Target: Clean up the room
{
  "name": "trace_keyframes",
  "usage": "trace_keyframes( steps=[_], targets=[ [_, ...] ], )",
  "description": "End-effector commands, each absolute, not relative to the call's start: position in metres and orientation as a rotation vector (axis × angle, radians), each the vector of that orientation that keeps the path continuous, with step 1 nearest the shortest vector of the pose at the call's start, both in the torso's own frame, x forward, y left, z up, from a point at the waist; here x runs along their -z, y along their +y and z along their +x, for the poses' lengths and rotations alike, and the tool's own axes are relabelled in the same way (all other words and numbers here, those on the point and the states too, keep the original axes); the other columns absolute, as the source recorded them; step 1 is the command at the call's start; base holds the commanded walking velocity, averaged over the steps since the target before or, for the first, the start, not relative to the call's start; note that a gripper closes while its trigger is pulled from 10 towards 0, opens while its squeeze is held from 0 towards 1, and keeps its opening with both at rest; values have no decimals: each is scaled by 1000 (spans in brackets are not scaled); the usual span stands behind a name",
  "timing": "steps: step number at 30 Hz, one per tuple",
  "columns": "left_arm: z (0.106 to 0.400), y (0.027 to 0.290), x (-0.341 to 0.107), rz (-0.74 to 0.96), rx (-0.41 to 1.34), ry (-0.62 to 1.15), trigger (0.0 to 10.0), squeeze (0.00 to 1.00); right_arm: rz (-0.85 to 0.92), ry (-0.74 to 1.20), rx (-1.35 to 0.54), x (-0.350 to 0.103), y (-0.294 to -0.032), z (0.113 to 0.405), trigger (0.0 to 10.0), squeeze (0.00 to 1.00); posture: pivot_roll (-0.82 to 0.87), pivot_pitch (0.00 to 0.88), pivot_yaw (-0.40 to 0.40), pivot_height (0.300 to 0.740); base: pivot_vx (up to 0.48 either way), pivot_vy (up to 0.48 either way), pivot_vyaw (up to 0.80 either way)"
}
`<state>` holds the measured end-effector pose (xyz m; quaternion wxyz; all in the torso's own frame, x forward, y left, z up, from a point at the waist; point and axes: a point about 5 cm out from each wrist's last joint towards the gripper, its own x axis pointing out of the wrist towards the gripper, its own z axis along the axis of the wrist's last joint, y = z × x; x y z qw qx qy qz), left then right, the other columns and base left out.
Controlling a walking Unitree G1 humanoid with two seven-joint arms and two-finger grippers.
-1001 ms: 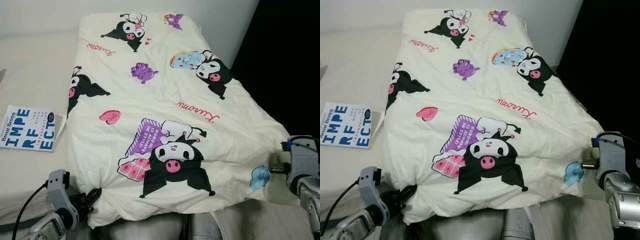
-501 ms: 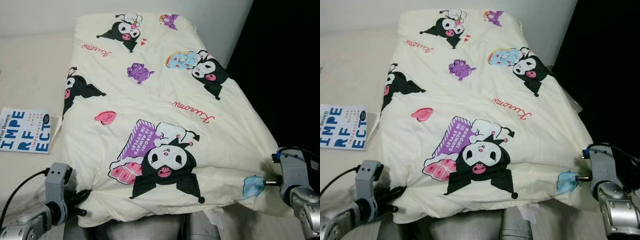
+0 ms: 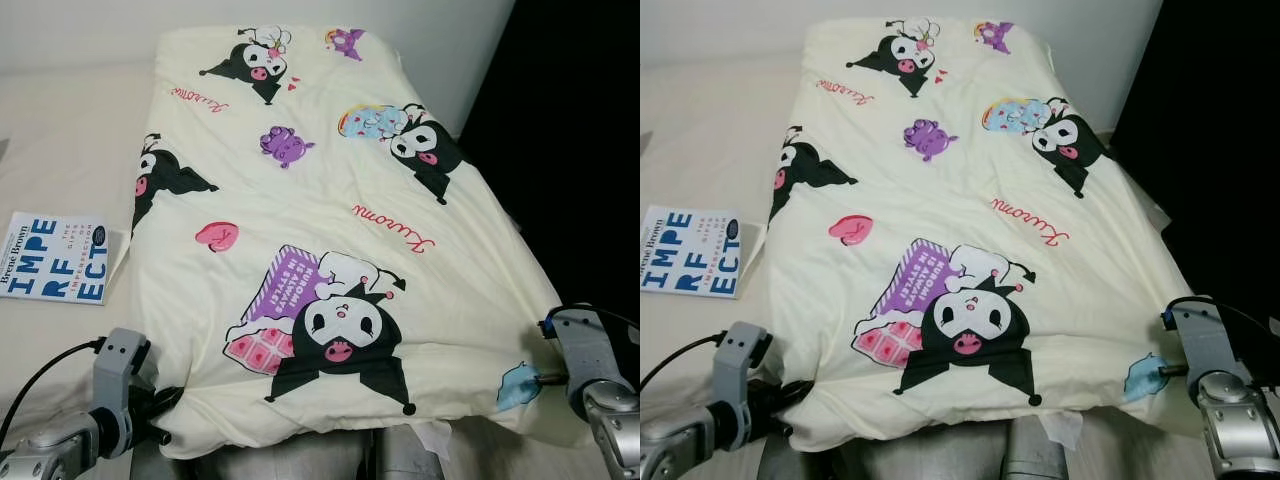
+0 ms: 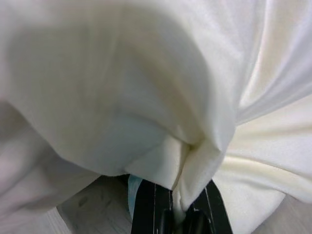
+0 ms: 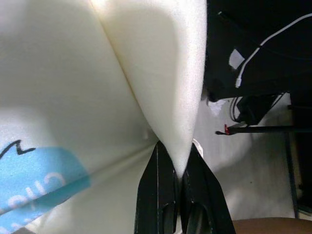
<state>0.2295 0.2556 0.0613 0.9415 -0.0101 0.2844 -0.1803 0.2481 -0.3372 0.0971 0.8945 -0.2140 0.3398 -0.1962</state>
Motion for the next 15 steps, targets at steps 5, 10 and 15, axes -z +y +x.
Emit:
trace_keyframes(
  steps=[5, 10, 15],
  targets=[
    [215, 283, -55, 76, 290, 694, 0, 0, -549, 729, 563, -105, -366, 237, 0, 0, -94, 240, -20, 471, 0, 0, 0],
    [217, 287, -59, 83, 282, 691, 0, 0, -555, 710, 594, -110, -371, 237, 0, 0, -93, 241, -20, 471, 0, 0, 0],
    [219, 296, -72, 17, 275, 664, 0, 0, -636, 728, 632, -117, -383, 231, 0, 0, -97, 243, -17, 471, 0, 0, 0]
  ],
)
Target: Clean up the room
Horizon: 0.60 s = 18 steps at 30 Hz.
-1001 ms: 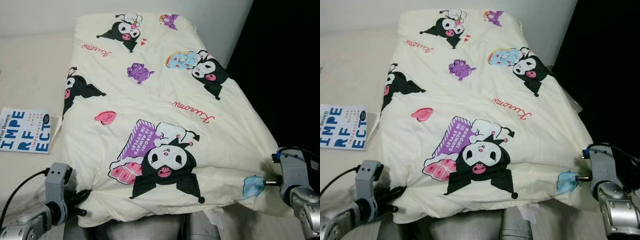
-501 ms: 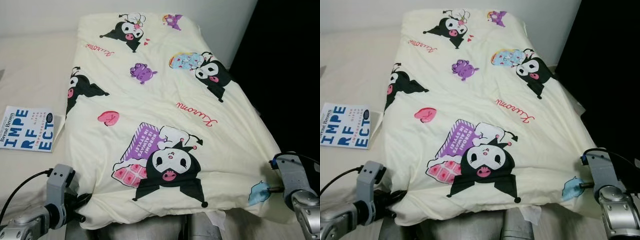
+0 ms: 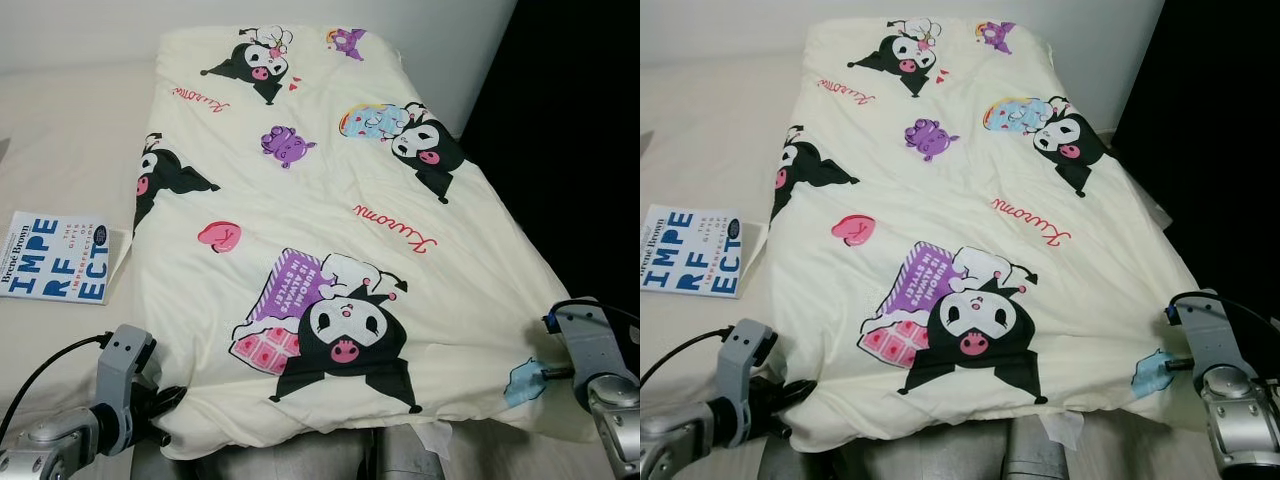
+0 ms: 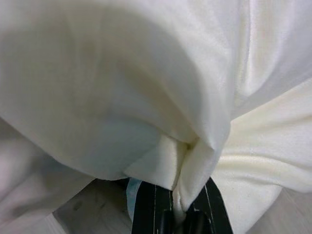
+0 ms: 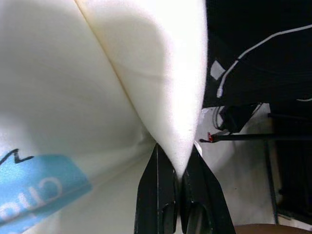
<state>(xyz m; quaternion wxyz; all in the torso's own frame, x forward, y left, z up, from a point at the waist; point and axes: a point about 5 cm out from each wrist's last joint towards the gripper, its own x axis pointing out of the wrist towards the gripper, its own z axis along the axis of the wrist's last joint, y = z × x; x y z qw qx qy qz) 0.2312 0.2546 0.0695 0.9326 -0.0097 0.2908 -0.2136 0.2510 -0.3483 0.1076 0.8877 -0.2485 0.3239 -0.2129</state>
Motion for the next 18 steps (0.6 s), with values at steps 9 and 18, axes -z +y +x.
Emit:
trace_keyframes(
  steps=[9, 18],
  targets=[
    [218, 320, -86, 244, 221, 735, 0, 0, -680, 785, 592, -108, -380, 229, 10000, 1000, -87, 245, -16, 471, 0, 0, 0],
    [209, 318, -76, 316, 253, 817, 0, 0, -692, 799, 583, -107, -378, 229, 10000, 1000, -90, 238, -19, 471, 0, 0, 0]
  ],
)
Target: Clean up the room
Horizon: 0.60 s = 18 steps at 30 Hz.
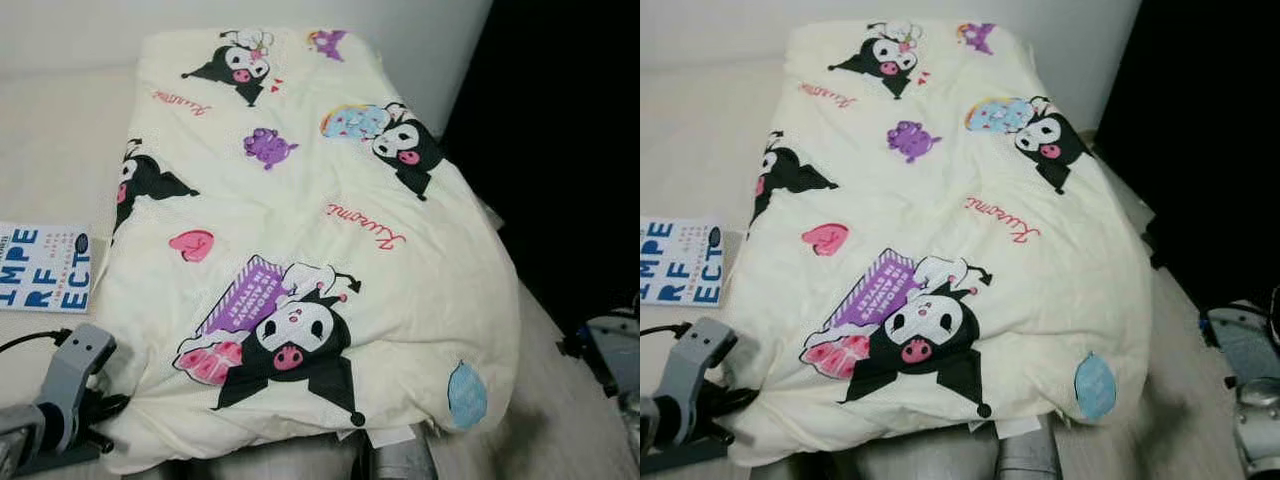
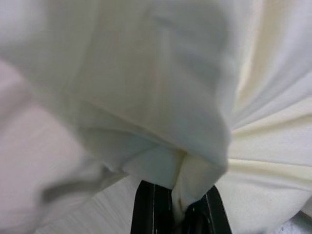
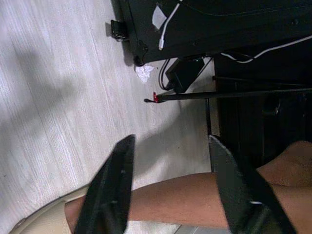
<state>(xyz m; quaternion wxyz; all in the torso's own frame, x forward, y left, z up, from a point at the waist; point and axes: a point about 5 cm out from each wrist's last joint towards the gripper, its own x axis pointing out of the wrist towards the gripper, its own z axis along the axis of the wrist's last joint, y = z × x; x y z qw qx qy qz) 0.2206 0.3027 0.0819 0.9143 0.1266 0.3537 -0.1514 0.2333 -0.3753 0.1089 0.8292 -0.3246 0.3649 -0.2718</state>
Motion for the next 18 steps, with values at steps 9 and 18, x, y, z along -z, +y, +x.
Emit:
trace_keyframes(
  steps=[9, 18],
  targets=[
    [181, 281, -57, 228, 564, 966, 0, 0, -782, 715, 660, -136, -385, 239, 10000, 1000, -88, 227, -22, 471, 0, 0, 0],
    [166, 265, -56, 193, 733, 1008, 4392, 0, -799, 623, 691, -155, -382, 248, 10000, 1000, -87, 220, -24, 471, 0, 0, 0]
  ],
)
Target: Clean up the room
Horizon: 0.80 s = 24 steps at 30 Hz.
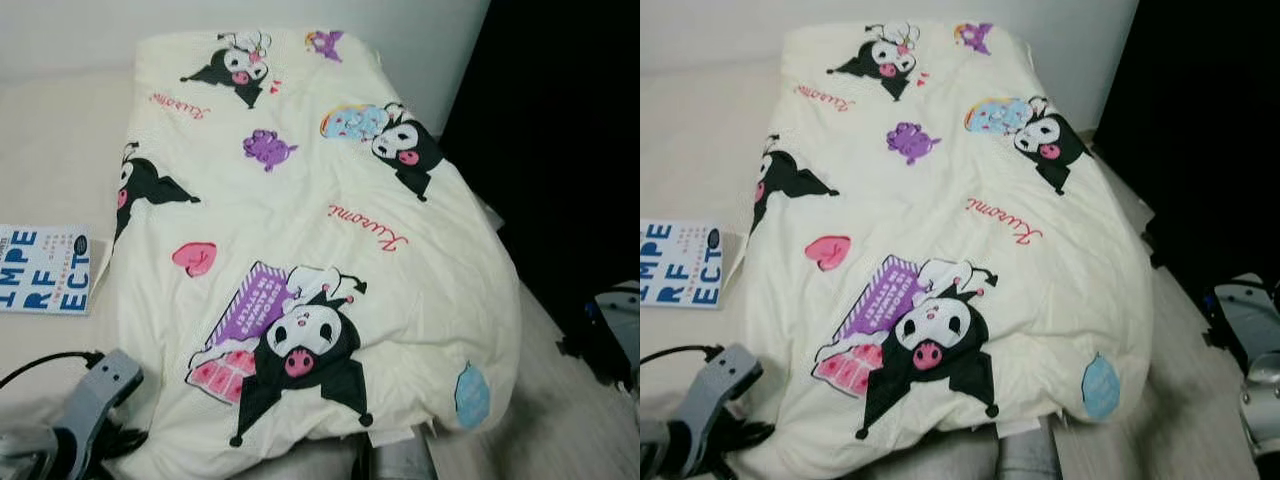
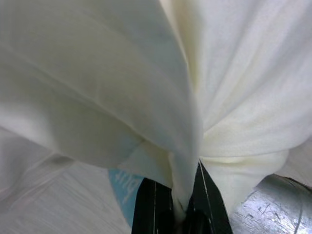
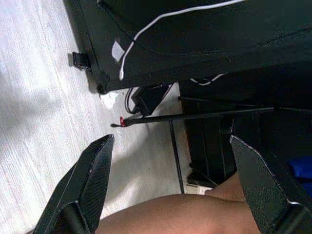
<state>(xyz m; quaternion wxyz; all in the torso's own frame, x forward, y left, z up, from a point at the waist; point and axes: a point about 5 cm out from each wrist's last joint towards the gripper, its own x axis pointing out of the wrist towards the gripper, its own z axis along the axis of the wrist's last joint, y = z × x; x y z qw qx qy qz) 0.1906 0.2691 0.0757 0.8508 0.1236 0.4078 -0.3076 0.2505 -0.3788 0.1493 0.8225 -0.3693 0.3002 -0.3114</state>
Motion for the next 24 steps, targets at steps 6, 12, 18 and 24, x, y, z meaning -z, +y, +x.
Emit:
trace_keyframes(
  steps=[6, 12, 18, 24],
  targets=[
    [177, 260, -59, 258, 734, 927, 10000, 1000, -751, 464, 654, -167, -364, 269, 10000, 0, -87, 217, -26, 471, 0, 0, 0],
    [182, 241, -98, 78, 930, 736, 10000, 1000, -631, 365, 556, -161, -331, 287, 10000, 0, -87, 199, -32, 471, 0, 0, 0],
    [169, 255, -123, 156, 1052, 785, 10000, 1000, -567, 214, 545, -178, -318, 300, 10000, 0, -85, 179, -43, 471, 0, 0, 0],
    [176, 269, -143, 239, 1007, 732, 10000, 1000, -379, 85, 520, -187, -309, 309, 10000, 0, -84, 167, -49, 471, 0, 0, 0]
  ],
)
